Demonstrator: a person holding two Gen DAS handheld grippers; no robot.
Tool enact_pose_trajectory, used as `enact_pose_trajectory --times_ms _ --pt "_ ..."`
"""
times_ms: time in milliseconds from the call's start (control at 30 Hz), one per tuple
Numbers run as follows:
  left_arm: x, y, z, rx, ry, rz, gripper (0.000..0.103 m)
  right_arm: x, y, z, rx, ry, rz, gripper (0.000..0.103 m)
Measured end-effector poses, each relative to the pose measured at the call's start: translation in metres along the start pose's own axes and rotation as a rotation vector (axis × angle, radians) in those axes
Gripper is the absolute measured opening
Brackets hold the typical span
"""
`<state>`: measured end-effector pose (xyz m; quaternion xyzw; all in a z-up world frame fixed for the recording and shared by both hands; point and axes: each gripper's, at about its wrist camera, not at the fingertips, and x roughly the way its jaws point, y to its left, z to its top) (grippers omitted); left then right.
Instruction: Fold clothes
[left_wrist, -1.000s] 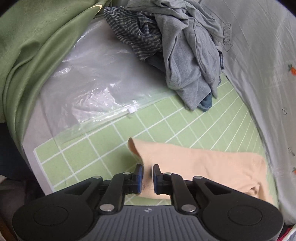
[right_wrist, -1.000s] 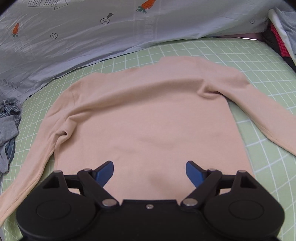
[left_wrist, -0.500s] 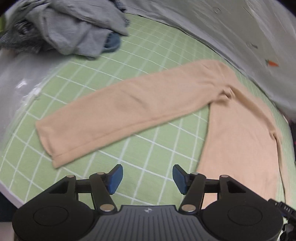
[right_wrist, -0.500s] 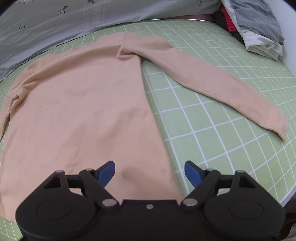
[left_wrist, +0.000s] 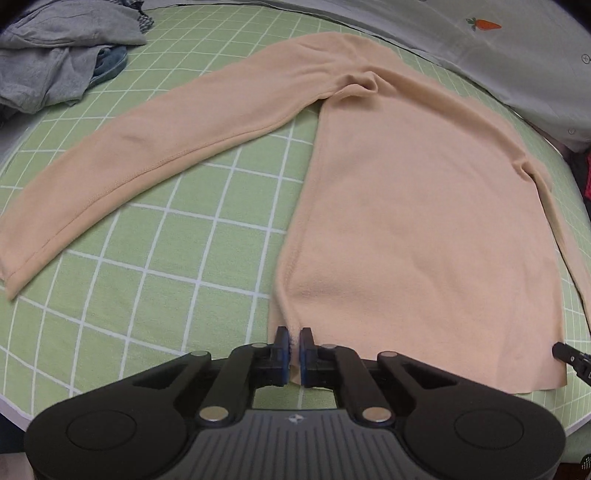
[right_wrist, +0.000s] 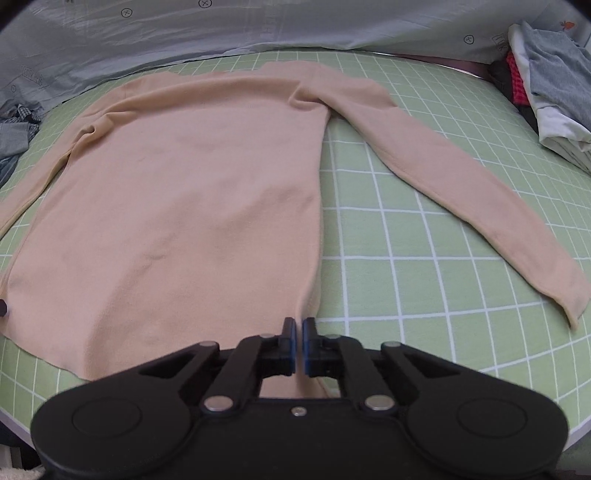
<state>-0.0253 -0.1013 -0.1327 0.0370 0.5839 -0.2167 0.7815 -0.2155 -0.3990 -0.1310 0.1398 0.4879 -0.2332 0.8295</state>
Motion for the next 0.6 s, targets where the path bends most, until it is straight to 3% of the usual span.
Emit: enact_pose_trajectory --times_ms 167,300,400,467,500,600 --pt "-0.006 0.007 -0.007 -0.091 -0.008 0.004 0.005 -0.004 -0.011 -0.004 0.001 -0.003 0.033 0.003" --pt "-0.013 0.013 -0.011 -0.141 -0.031 0.043 0.017 -0.006 -0.015 -0.006 0.012 0.001 0.056 0.003" --pt "-0.009 0.012 -0.012 -0.138 -0.022 0.052 0.019 -0.008 -0.014 -0.010 0.000 0.000 0.061 0.003" --pt "-0.008 0.008 -0.013 -0.109 -0.026 0.033 0.013 -0.008 -0.013 -0.014 -0.006 0.001 0.062 0.003" --pt "-0.007 0.006 -0.014 -0.094 -0.019 0.017 0.004 -0.009 -0.013 -0.015 -0.006 0.001 0.061 0.003" --pt "-0.011 -0.001 -0.021 -0.046 0.002 0.020 0.004 -0.009 -0.012 -0.017 -0.006 0.001 0.056 0.003"
